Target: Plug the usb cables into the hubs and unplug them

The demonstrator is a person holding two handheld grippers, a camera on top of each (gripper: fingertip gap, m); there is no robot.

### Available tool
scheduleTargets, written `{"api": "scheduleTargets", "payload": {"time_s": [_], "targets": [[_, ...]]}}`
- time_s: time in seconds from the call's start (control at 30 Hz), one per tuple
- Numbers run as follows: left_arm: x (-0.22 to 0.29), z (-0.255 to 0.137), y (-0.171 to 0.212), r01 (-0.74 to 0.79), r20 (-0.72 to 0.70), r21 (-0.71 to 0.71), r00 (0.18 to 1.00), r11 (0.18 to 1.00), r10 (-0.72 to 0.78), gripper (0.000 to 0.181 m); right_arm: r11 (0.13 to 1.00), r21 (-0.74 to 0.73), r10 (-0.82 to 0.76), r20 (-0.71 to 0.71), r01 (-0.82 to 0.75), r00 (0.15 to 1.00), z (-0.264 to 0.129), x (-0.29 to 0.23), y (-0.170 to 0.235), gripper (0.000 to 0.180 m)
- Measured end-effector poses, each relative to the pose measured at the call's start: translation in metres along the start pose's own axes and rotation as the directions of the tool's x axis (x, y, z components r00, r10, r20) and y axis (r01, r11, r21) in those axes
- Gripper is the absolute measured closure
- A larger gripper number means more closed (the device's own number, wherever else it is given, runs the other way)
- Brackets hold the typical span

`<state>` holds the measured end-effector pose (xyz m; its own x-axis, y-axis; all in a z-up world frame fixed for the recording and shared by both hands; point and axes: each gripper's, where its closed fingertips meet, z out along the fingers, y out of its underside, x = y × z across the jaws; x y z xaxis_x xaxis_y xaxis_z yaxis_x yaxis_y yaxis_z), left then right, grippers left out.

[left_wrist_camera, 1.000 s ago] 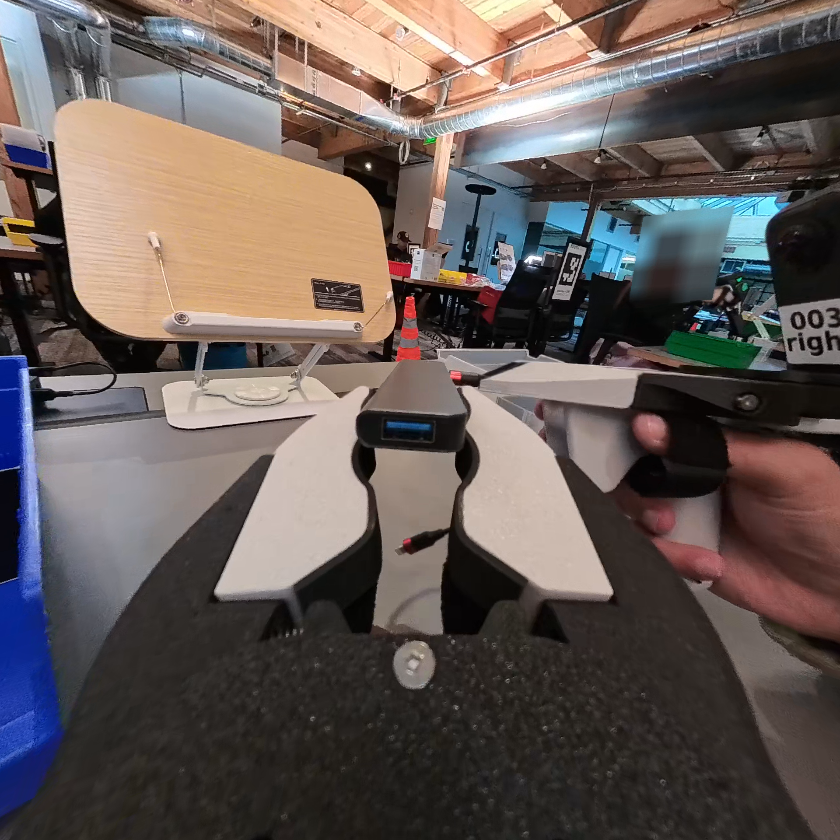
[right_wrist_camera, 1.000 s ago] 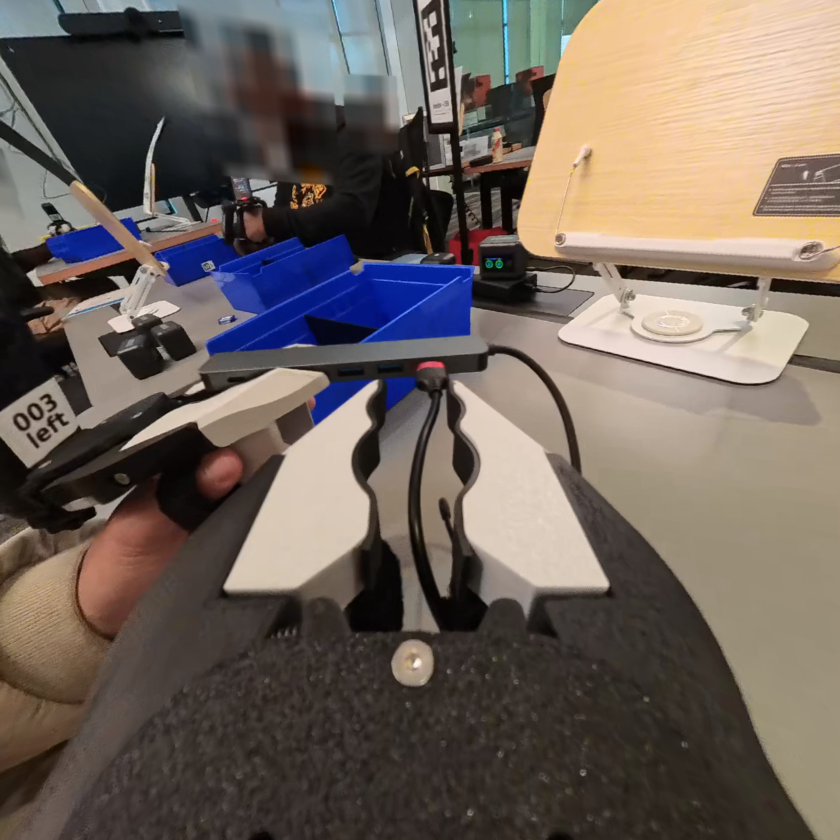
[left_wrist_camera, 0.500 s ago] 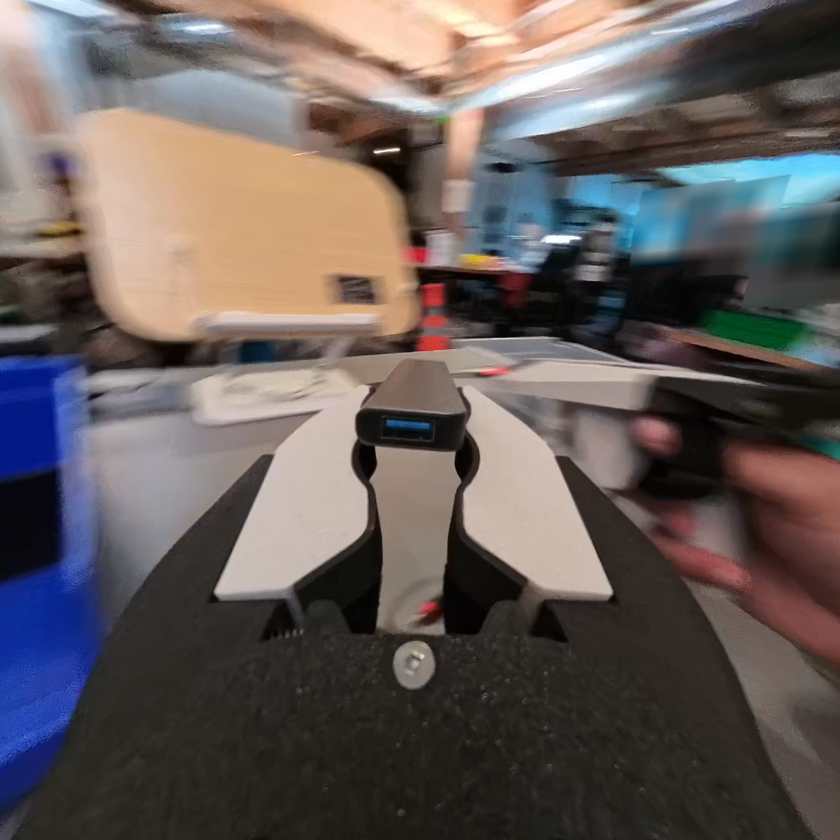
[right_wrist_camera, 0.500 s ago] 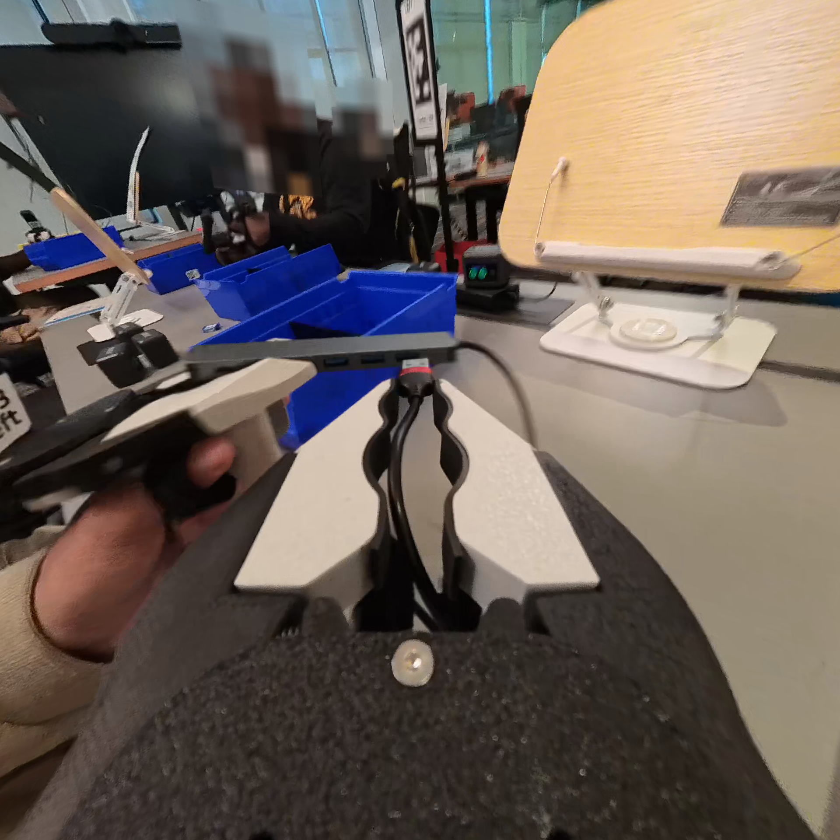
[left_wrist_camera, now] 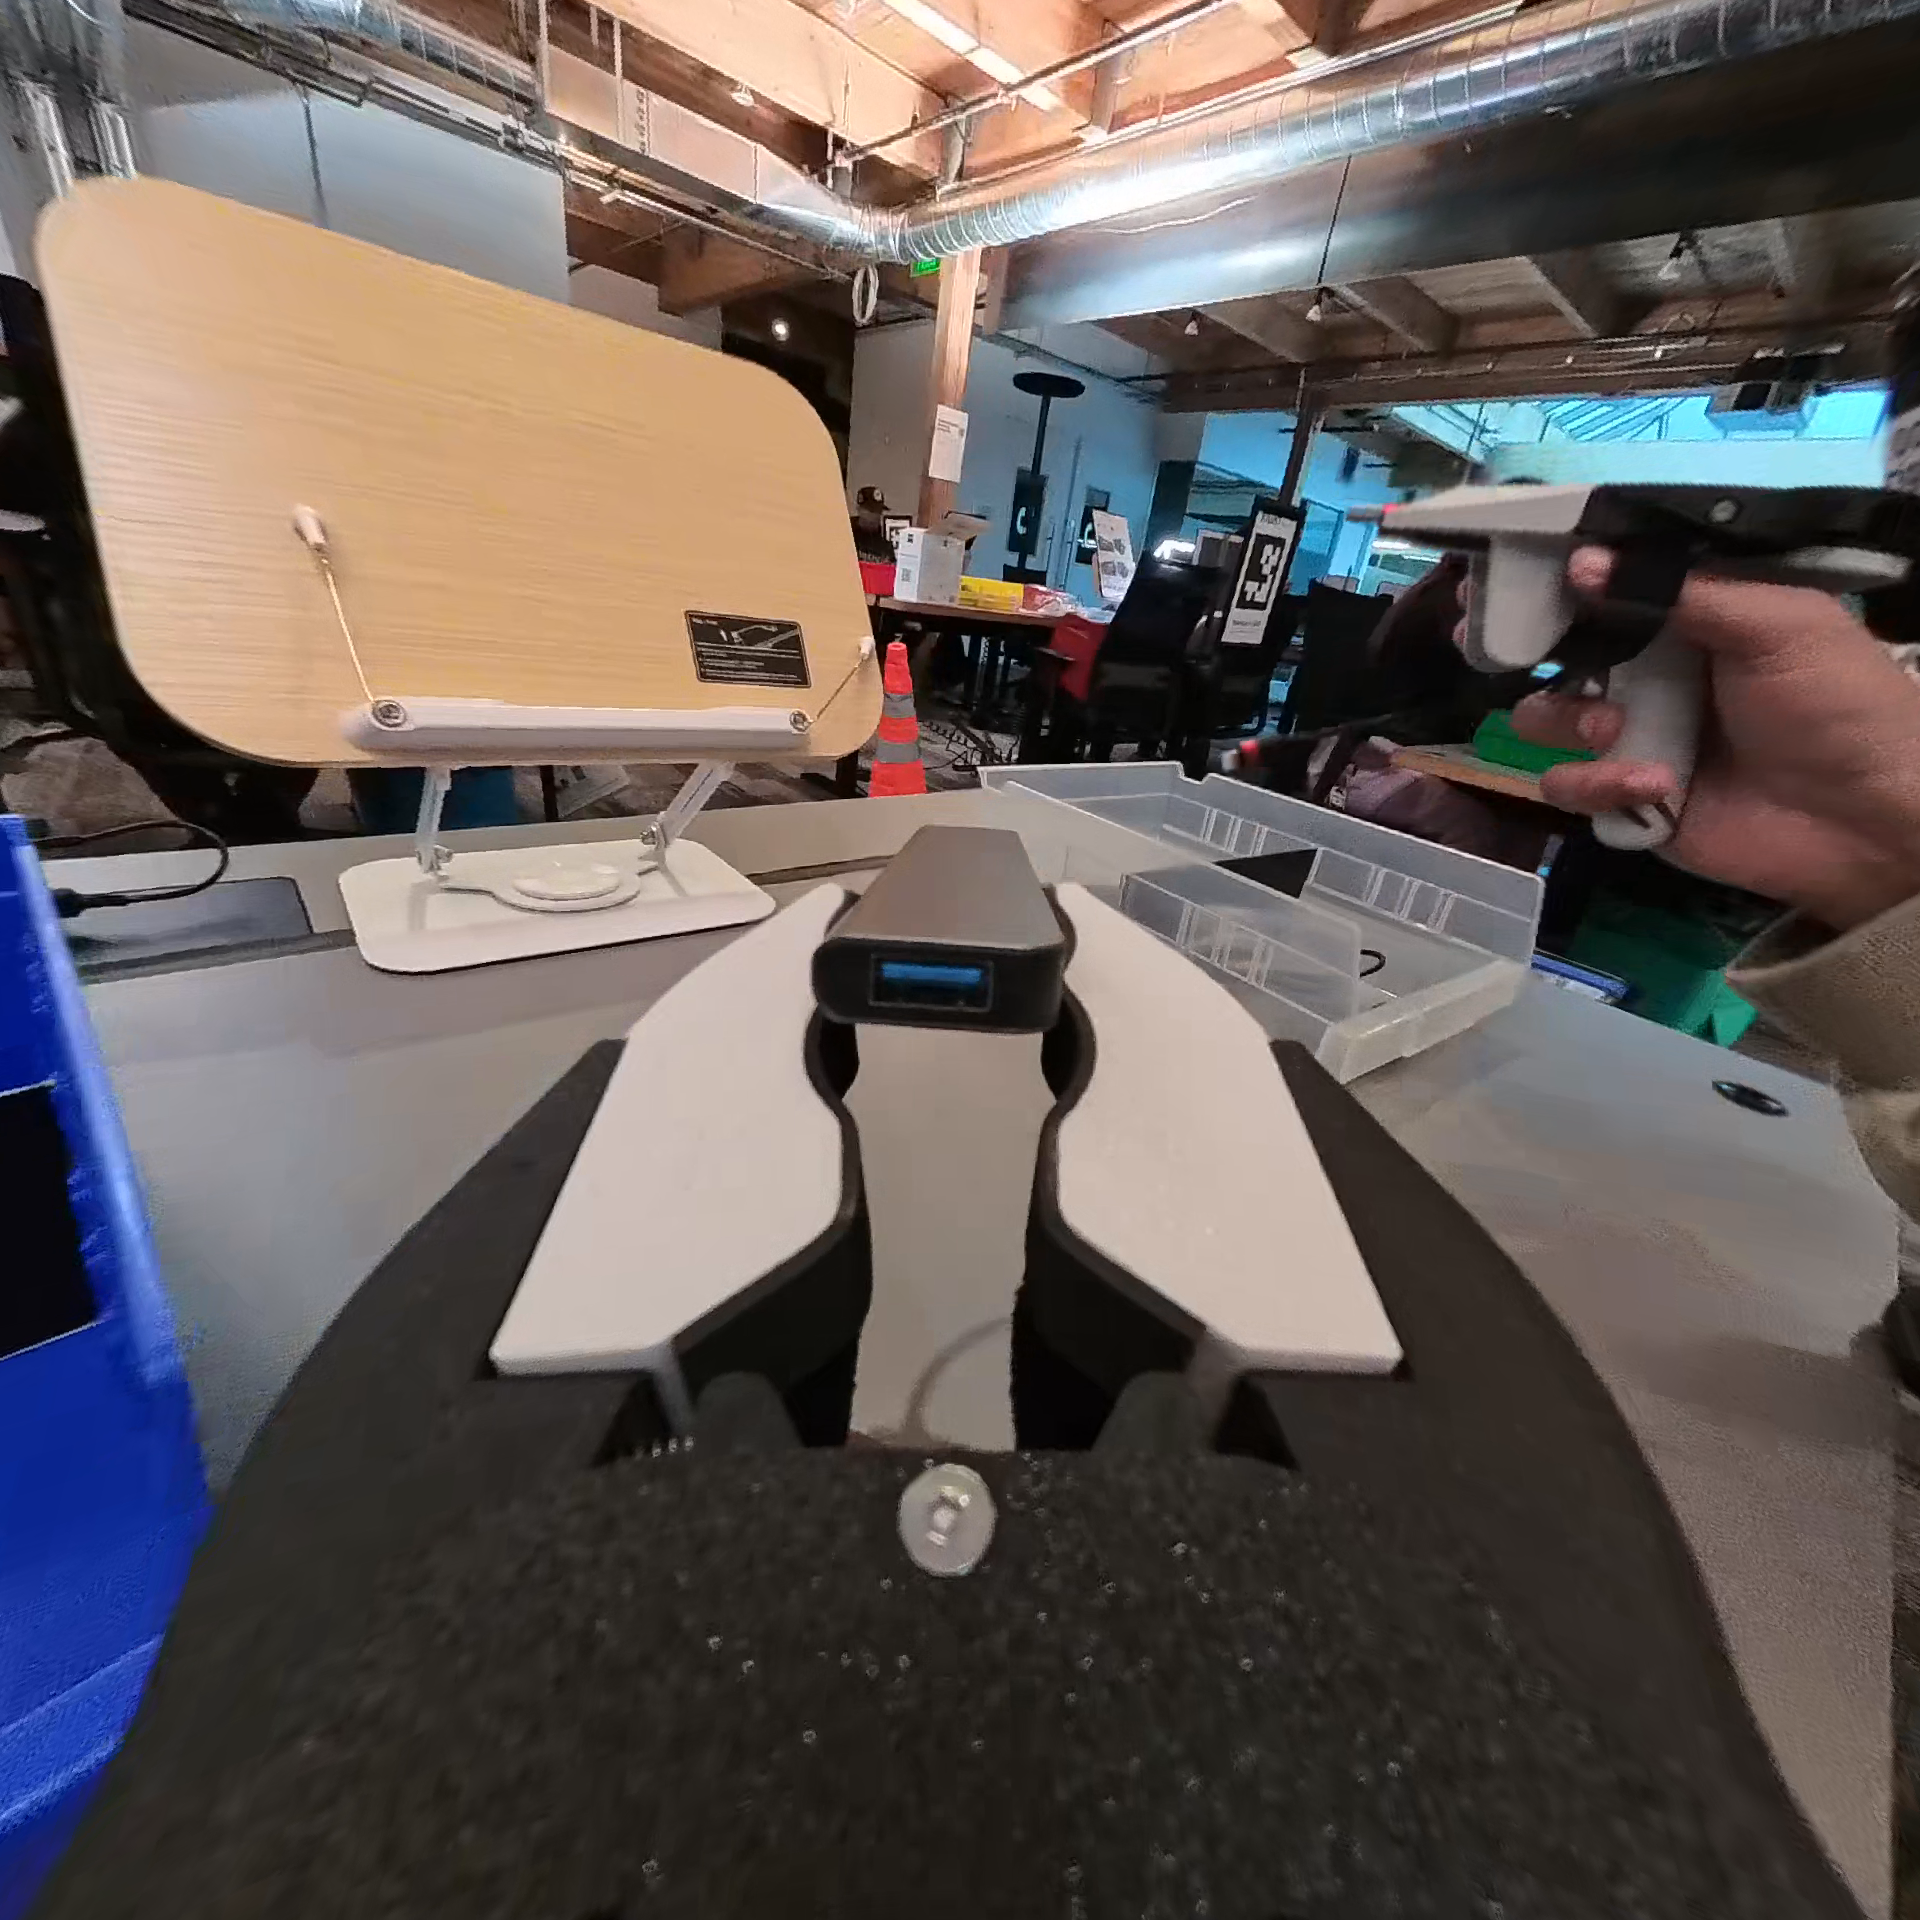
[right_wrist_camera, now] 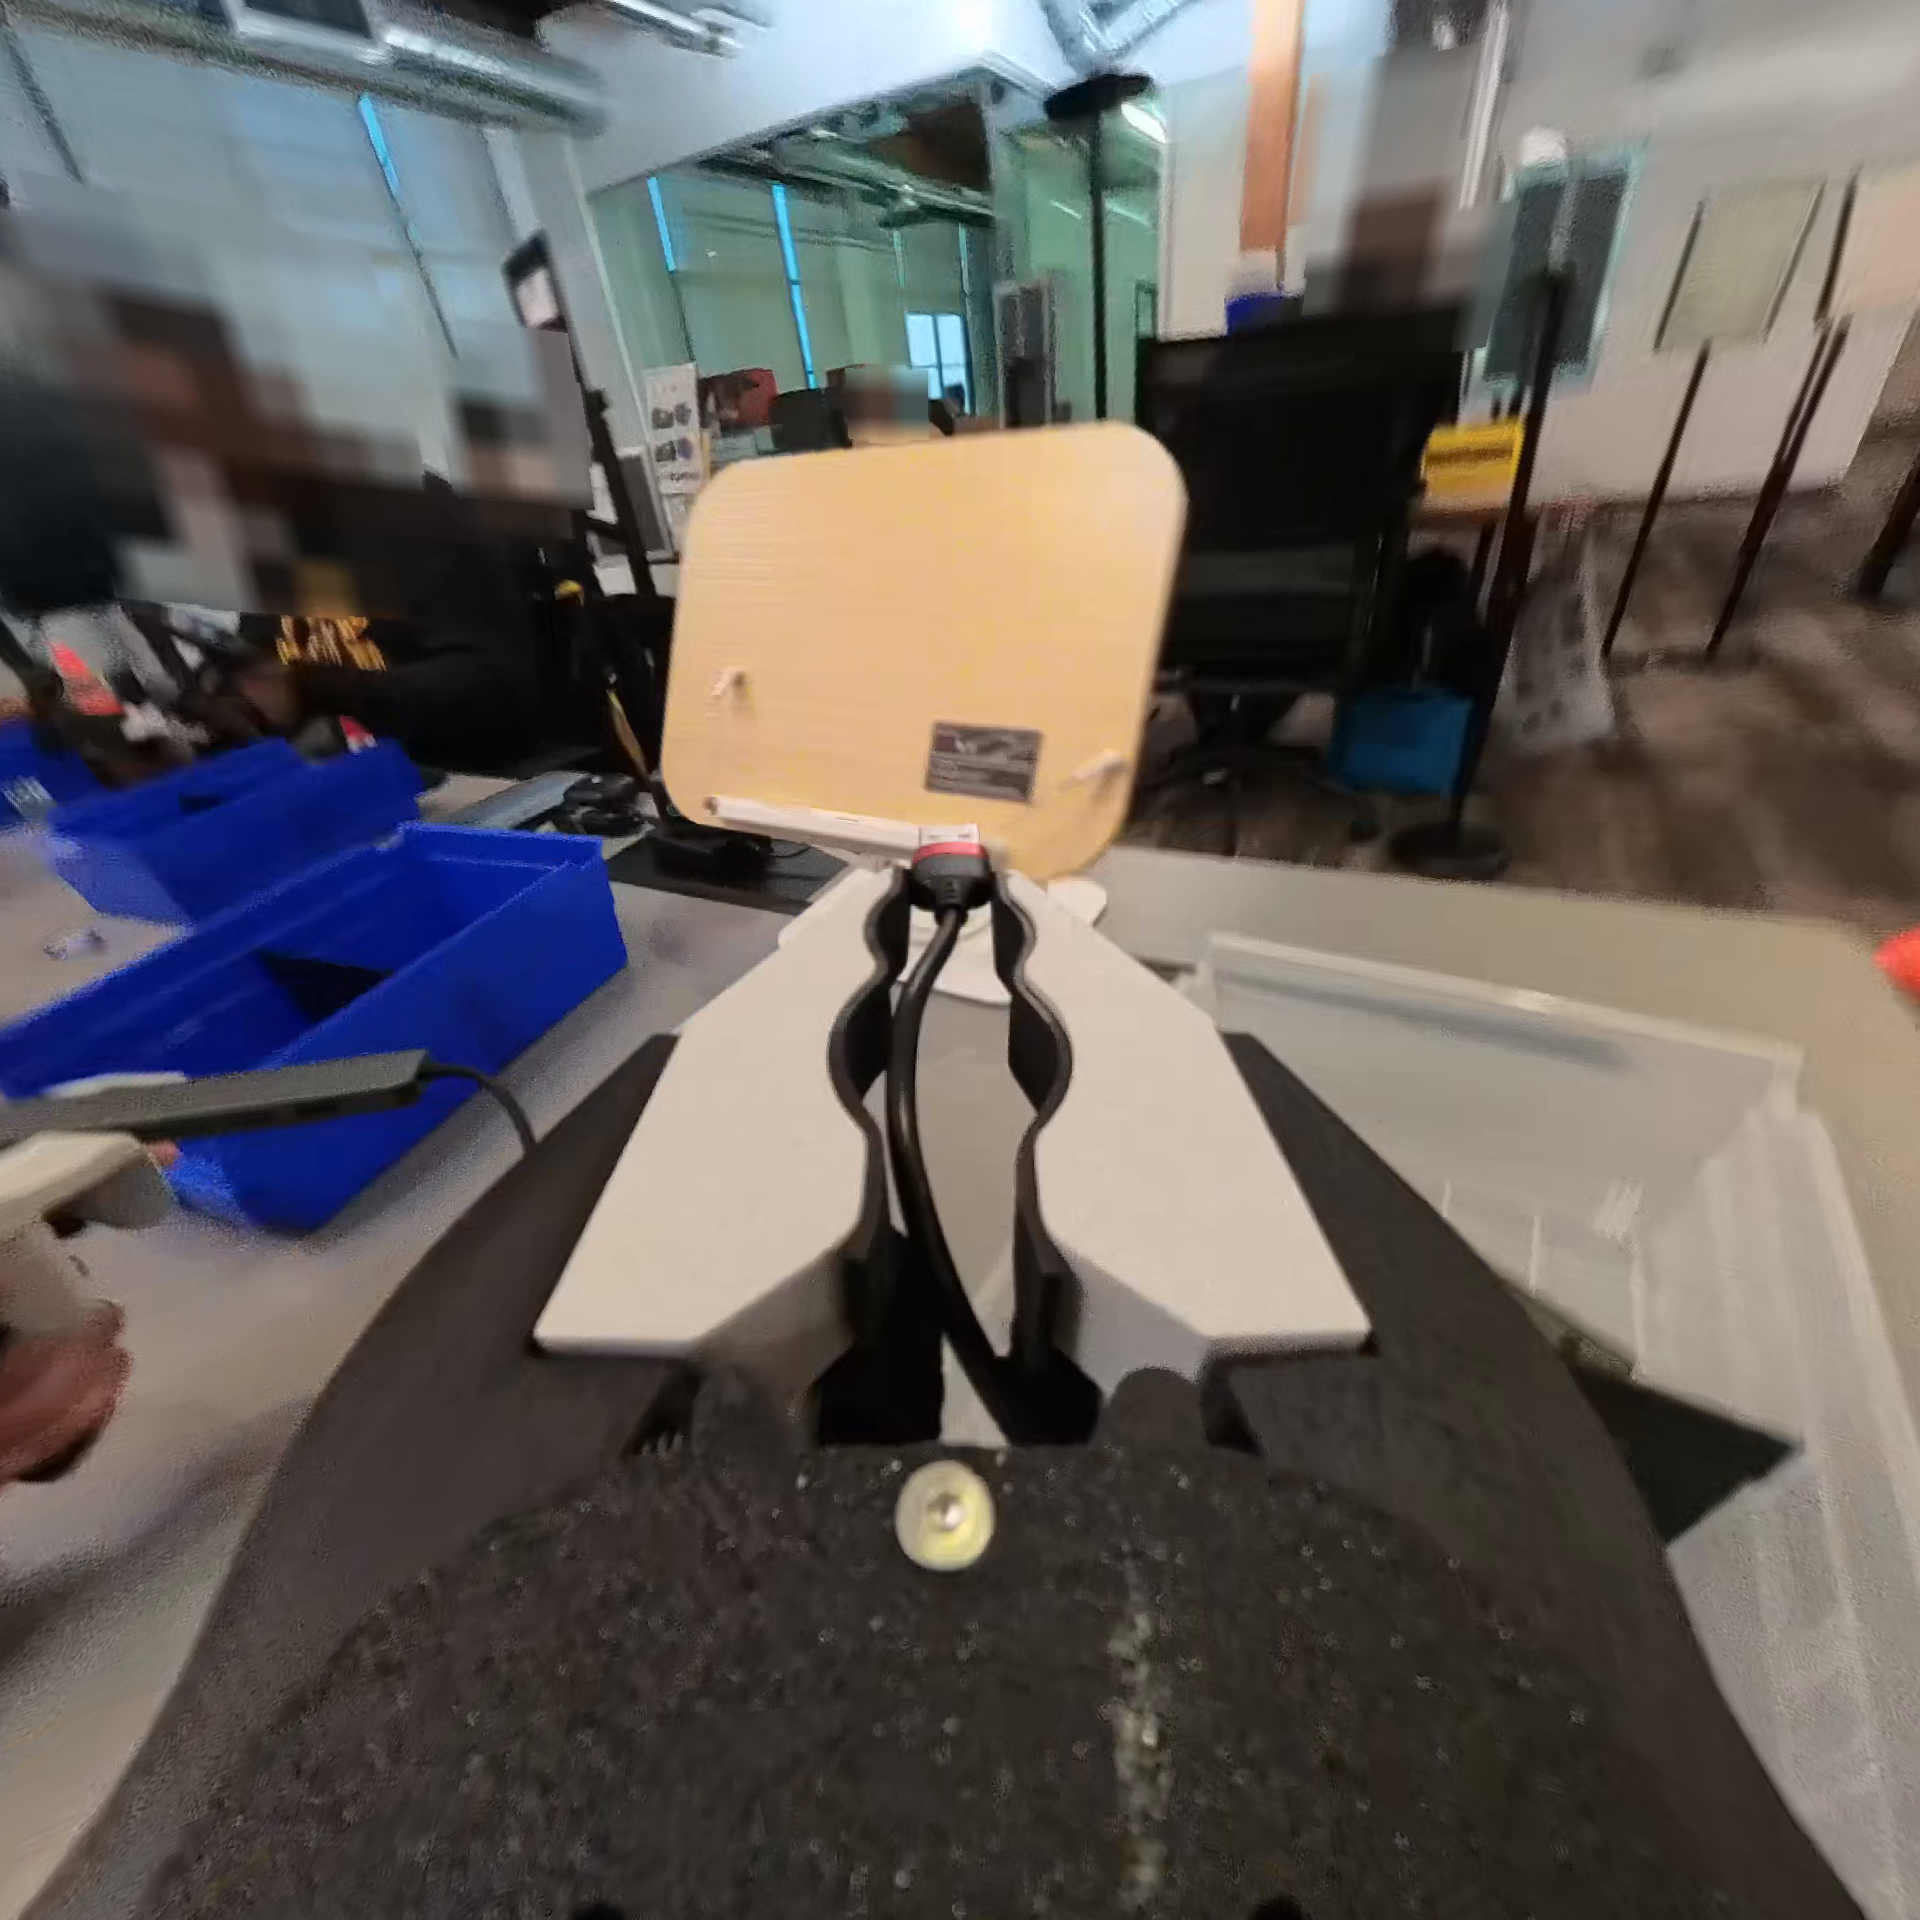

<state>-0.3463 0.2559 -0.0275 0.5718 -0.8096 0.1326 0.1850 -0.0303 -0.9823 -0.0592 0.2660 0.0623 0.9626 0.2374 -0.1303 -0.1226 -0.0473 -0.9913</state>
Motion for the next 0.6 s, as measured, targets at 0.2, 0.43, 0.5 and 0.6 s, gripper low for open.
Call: {"api": "scheduleTargets", "payload": {"time_s": [0.2,0.43,0.5,0.6], "targets": [[0.003,0.01,0.011,0.087,-0.025,-0.027,0.996,0.996,-0.088,0.149,0.947,-0.255,0.174,-0.101,-0.194,0.98,0.001,0.096,0.097,0.166],[0.007,0.01,0.012,0.069,-0.036,-0.033,0.997,0.997,-0.07,0.149,0.703,-0.7,0.046,-0.131,-0.125,0.99,-0.005,0.102,0.195,0.126],[0.007,0.009,0.011,0.074,-0.043,-0.033,0.996,0.997,-0.075,0.149,0.696,-0.712,-0.126,-0.252,-0.096,0.959,-0.013,0.13,0.188,0.112],[0.008,0.007,0.008,0.07,-0.048,-0.02,0.996,0.997,-0.07,0.149,0.733,-0.678,-0.179,-0.275,-0.058,0.945,-0.017,0.133,0.163,0.106]]}}
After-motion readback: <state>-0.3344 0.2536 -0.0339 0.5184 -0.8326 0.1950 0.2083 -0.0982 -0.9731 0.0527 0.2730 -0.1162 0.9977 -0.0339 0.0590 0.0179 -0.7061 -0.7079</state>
